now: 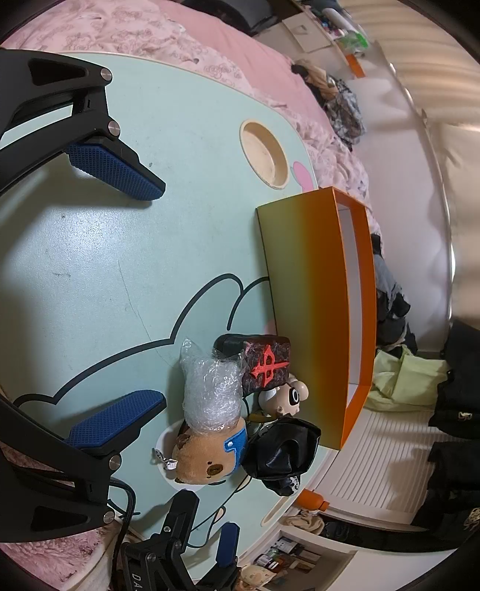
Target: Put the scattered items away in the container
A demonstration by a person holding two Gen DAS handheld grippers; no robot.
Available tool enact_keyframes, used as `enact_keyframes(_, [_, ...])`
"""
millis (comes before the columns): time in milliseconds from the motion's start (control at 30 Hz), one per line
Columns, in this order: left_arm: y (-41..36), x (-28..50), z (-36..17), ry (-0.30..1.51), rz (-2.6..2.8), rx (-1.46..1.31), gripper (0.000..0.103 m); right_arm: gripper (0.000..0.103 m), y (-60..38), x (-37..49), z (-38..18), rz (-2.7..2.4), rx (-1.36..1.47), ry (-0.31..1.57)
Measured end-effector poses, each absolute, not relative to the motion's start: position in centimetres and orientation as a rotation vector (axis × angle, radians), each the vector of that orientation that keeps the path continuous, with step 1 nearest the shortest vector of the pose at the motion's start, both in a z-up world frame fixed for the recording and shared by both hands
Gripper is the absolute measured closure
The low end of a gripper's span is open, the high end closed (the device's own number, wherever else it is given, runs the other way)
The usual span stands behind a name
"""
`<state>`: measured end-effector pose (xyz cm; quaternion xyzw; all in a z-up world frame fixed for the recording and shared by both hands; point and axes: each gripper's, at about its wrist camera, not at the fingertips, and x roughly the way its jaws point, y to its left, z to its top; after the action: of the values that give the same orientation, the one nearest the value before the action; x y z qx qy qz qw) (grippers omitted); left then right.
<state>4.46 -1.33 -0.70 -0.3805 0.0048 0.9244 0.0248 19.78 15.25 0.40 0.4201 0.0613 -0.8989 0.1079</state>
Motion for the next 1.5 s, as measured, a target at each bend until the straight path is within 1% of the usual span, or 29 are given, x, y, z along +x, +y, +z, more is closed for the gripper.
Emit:
enact_keyframes(233, [-1.1, 4.5, -0.4, 0.001, 2.821, -1.166, 0.001, 0.000, 15.2, 19.8, 0.4, -2.644, 1.236, 0.175])
enact_keyframes(367, [-0.7, 4.6, 0.8, -0.028, 2.799, -1.107, 0.002, 0.000, 15.2, 19.9, 0.4, -2.644, 1.235, 0.175])
enact_keyframes(533, [-0.2, 3.8, 2.9, -0.032, 2.792, -1.036, 0.013, 0.000, 15.1, 19.9, 0.4, -2.644, 1.235, 0.174])
enact_keyframes(567, [-0.1, 3.5, 3.1, -0.045, 2.783, -1.033, 0.016, 0.000, 15.2, 19.9, 0.4, -2.644, 1.235, 0.174])
enact_keyframes(633, [0.2, 2.9, 3.3, -0.059, 2.762, -1.035, 0.019, 0.000, 15.2, 19.9, 0.4, -2.644, 1.235, 0.173])
enact_keyframes(667, [0.5, 2.6, 3.3, -0.060, 2.749, -1.038, 0.022, 0.000, 15.2, 19.9, 0.4, -2.644, 1.235, 0.174])
enact_keyframes(700, [0.8, 2.4, 3.2, -0.056, 2.741, -1.044, 0.029, 0.000, 15.2, 19.9, 0.4, -2.644, 1.235, 0.173])
enact_keyframes(733, [1.1, 2.2, 3.0, -0.050, 2.734, -1.059, 0.033, 0.000, 15.2, 19.9, 0.4, -2.644, 1.235, 0.173])
enact_keyframes(800, [1.5, 1.6, 2.3, -0.053, 2.707, -1.103, 0.052, 0.000, 15.2, 20.0, 0.4, -2.644, 1.234, 0.173])
enact_keyframes(833, [1.5, 1.3, 1.8, -0.068, 2.687, -1.128, 0.056, 0.000, 15.2, 19.9, 0.4, -2.644, 1.234, 0.173])
enact_keyframes(867, [1.5, 1.1, 1.4, -0.084, 2.674, -1.148, 0.064, 0.000, 15.2, 19.9, 0.4, -2.644, 1.234, 0.173])
enact_keyframes(900, [1.4, 1.0, 1.0, -0.099, 2.663, -1.164, 0.068, 0.000, 15.2, 19.9, 0.4, -2.644, 1.234, 0.173])
enact_keyframes(1100, [0.2, 2.6, 1.1, -0.138, 2.675, -1.096, 0.069, 0.000, 15.4, 19.9, 0.6, -2.657, 1.237, 0.158])
enact_keyframes(1267, [-0.5, 3.4, 1.9, -0.121, 2.700, -1.069, 0.069, 0.000, 16.1, 19.5, 1.8, -2.614, 1.191, 0.015])
enact_keyframes(1500, [-1.1, 3.4, 2.3, -0.138, 2.703, -1.060, 0.069, 0.000, 12.4, 17.0, 5.2, -2.590, 1.039, 0.035])
